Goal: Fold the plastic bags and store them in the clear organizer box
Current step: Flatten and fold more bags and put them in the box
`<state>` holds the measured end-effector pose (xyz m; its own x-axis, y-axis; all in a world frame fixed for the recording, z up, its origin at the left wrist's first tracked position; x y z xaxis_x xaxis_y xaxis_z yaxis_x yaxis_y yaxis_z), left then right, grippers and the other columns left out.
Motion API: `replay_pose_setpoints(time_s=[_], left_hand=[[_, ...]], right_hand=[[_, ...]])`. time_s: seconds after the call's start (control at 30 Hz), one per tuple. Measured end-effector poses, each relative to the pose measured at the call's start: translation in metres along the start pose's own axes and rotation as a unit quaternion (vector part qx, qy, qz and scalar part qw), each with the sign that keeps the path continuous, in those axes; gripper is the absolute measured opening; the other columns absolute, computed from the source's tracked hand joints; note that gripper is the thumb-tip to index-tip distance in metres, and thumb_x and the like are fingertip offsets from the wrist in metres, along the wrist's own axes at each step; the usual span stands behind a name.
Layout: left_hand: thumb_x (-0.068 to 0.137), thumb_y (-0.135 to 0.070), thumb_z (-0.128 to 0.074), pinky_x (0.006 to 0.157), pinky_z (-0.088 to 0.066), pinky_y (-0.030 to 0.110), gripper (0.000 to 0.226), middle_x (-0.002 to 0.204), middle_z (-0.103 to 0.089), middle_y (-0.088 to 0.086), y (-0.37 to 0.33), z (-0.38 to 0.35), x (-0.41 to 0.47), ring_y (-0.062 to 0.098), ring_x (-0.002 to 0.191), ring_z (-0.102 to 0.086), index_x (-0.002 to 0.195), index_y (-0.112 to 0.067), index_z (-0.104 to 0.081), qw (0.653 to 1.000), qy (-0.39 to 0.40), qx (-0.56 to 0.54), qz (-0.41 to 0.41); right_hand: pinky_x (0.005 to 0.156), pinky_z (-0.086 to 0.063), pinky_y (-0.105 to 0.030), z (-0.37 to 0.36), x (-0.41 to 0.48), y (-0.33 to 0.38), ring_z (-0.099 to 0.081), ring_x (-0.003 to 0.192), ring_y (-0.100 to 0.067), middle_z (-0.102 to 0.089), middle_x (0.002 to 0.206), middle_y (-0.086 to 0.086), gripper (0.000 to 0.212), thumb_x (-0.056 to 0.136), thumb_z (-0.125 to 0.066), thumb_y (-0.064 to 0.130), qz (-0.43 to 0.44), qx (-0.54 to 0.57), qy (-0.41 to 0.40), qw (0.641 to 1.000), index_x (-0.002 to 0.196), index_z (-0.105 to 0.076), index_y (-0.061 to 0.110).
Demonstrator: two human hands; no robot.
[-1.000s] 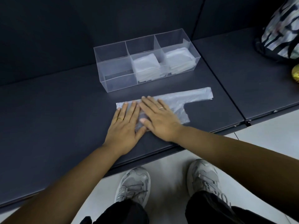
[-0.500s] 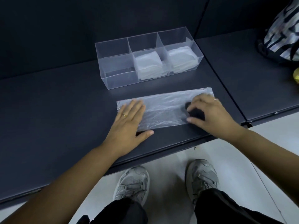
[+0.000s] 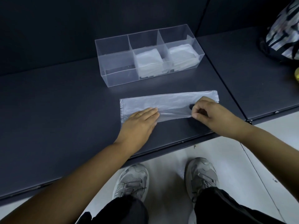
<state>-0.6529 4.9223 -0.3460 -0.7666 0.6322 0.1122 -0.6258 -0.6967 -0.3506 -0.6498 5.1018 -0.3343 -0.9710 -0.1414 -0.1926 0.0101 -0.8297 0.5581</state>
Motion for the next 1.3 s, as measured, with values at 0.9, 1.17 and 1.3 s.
replay_pose_setpoints(time_s=[0.9, 1.17, 1.3], left_hand=[[0.087, -0.018, -0.064, 0.068, -0.053, 0.028, 0.009, 0.079, -0.069, 0.001, 0.145, 0.048, -0.037, 0.013, 0.069, -0.064, 0.086, -0.011, -0.071, 0.876, -0.151, -0.227, 0.397], [0.092, -0.062, -0.013, 0.119, 0.007, 0.039, 0.076, 0.161, 0.001, 0.001, 0.019, -0.021, -0.007, 0.021, 0.148, 0.008, 0.153, -0.016, -0.010, 0.991, 0.083, 0.060, 0.082], [0.080, -0.070, 0.010, 0.116, 0.014, 0.046, 0.083, 0.156, 0.025, -0.005, 0.028, -0.040, -0.013, 0.020, 0.143, 0.027, 0.149, -0.025, 0.016, 0.980, 0.126, 0.122, 0.092]], right_hand=[[0.059, -0.038, 0.002, 0.003, 0.040, -0.035, -0.064, 0.074, -0.010, -0.068, 0.067, 0.005, 0.020, 0.085, -0.070, 0.021, -0.183, 0.146, -0.151, 0.960, 0.068, -0.071, 0.010], [0.054, -0.038, -0.013, 0.003, 0.043, -0.035, -0.062, 0.073, -0.016, -0.070, 0.078, -0.003, 0.012, 0.086, -0.066, 0.020, -0.209, 0.080, -0.151, 0.963, 0.079, -0.070, 0.012], [0.077, -0.047, -0.032, 0.016, 0.032, 0.005, -0.057, 0.095, -0.025, -0.062, 0.107, -0.008, 0.023, 0.088, -0.060, 0.012, -0.126, -0.051, -0.227, 0.964, 0.110, -0.063, 0.010]])
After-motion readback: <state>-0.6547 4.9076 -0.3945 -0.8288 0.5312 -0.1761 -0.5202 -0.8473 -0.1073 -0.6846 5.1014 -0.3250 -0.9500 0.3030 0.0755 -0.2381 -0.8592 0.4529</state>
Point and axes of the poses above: each hand's wrist, its own x-axis towards the middle knuckle, its own z-axis out of the back of the hand, y = z × x, the point moved 10 cm from there along x, towards the middle knuckle
